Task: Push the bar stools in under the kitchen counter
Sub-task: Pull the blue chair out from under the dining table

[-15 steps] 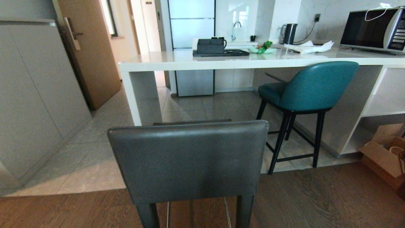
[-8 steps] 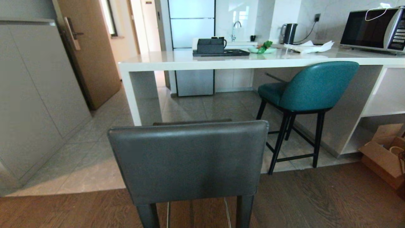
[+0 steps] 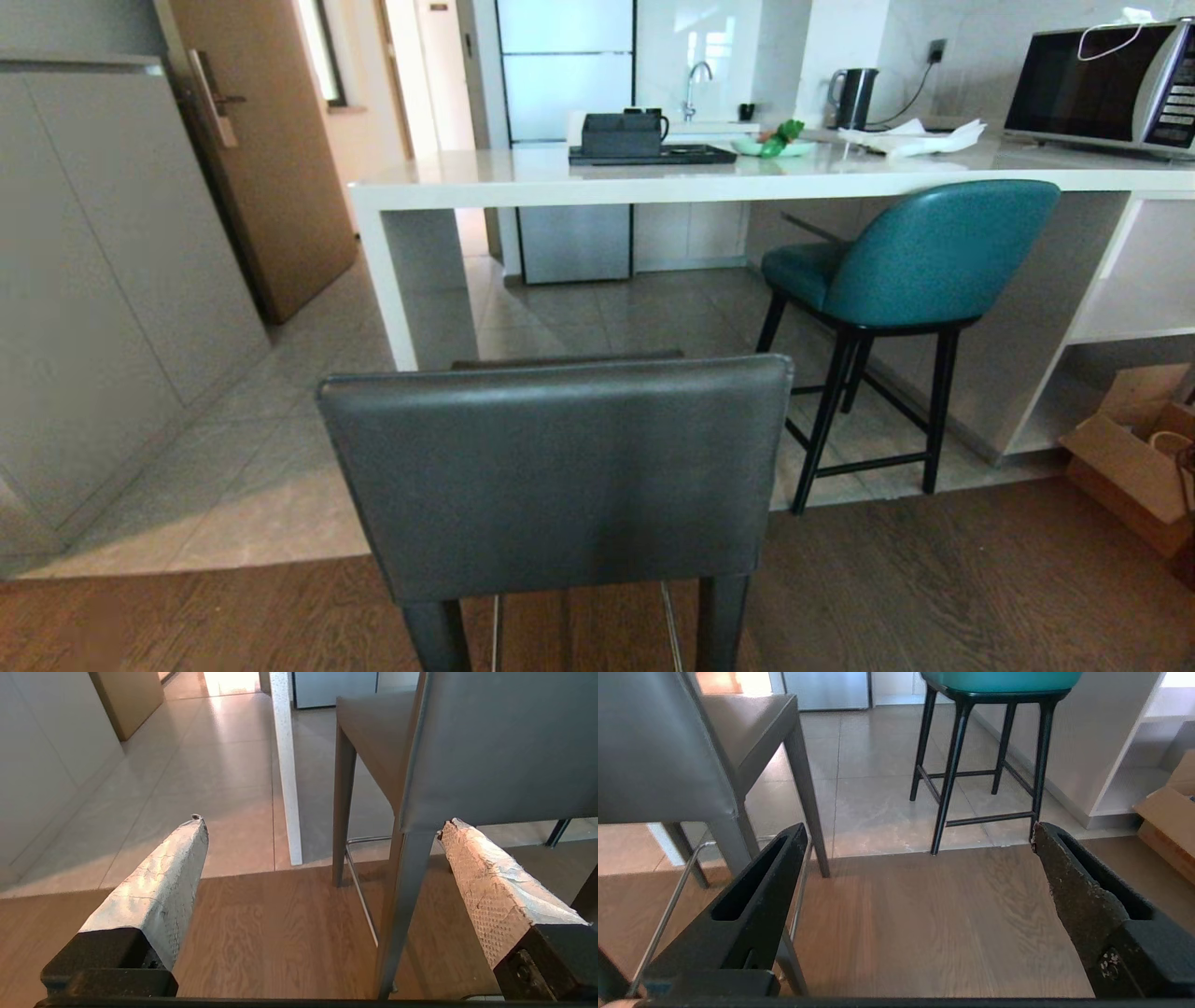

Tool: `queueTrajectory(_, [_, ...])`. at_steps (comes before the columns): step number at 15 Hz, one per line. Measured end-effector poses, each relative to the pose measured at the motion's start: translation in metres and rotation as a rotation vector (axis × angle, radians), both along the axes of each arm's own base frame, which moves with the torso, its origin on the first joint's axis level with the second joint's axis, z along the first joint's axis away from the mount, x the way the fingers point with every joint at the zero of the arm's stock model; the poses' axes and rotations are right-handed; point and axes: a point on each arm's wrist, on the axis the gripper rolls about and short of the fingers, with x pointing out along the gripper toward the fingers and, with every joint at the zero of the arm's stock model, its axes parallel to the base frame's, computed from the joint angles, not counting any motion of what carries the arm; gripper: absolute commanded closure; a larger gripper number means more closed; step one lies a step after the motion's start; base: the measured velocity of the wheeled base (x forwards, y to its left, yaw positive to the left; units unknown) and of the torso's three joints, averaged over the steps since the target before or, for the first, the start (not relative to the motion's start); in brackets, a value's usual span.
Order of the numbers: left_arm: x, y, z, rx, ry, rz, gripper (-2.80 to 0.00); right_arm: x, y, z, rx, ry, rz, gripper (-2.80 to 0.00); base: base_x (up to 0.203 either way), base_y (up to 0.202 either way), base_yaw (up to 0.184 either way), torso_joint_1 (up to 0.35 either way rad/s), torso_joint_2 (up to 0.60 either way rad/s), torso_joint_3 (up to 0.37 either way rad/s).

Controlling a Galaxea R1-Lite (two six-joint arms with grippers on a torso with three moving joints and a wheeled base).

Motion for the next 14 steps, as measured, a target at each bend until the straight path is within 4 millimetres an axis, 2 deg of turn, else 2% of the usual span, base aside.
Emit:
queueTrajectory(13, [0.0003, 0.0003, -0.001, -0.006, 0.003, 0.011, -2.8, 0.0004, 0.0, -0.0007, 0.021, 0.002, 0.0, -2.8, 0.0, 0.0, 0.0, 0.0, 0.0, 0.0])
queueTrajectory(14, [0.0003, 0.0003, -0.001, -0.008, 0.003, 0.011, -2.8, 0.0004, 0.0, -0.0007, 0.023, 0.002, 0.0, 0.0, 0.0, 0.0, 0.0, 0.0, 0.0, 0.0])
